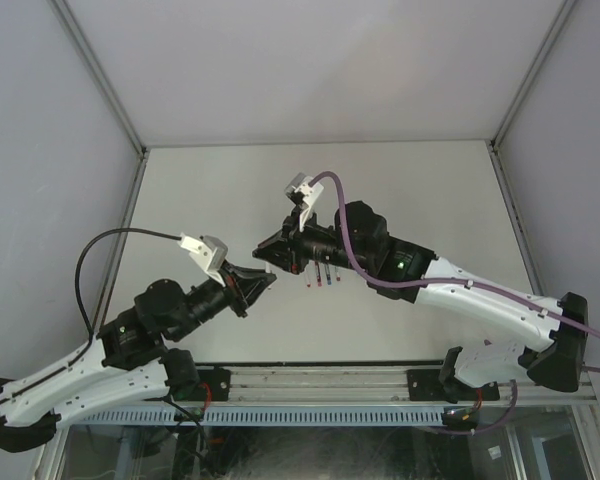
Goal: Insert the pens into the pen caps
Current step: Press the pen cap onto the pen.
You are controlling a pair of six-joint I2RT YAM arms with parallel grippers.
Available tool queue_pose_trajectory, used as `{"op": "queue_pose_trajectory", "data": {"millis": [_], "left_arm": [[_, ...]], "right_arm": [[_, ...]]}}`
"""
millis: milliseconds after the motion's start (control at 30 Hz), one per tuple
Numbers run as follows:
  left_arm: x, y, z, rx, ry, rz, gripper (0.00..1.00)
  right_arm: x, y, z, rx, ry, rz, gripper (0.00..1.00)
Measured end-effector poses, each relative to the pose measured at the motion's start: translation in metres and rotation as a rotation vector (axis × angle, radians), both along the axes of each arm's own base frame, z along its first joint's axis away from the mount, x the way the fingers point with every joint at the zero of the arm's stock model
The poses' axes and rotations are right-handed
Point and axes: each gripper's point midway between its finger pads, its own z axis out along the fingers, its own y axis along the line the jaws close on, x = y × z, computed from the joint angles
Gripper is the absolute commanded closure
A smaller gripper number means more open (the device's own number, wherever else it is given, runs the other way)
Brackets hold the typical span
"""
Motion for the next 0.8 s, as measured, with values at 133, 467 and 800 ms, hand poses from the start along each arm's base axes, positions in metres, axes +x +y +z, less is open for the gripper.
{"op": "queue_pose_trajectory", "data": {"millis": [133, 467, 800], "left_arm": [[0.0, 0.003, -0.002, 0.006, 0.002, 0.006, 1.0], [-0.002, 0.012, -0.008, 0.03, 0.013, 0.021, 1.0], [-0.003, 0.015, -0.022, 0.08, 0.037, 0.025, 1.0]], "right_arm": [[-0.001, 0.003, -0.002, -0.003, 0.001, -0.002, 1.0], [-0.004, 0.011, -0.011, 0.044, 0.01, -0.017, 1.0], [-0.004, 0.013, -0.026, 0.036, -0.01, -0.085, 1.0]]}}
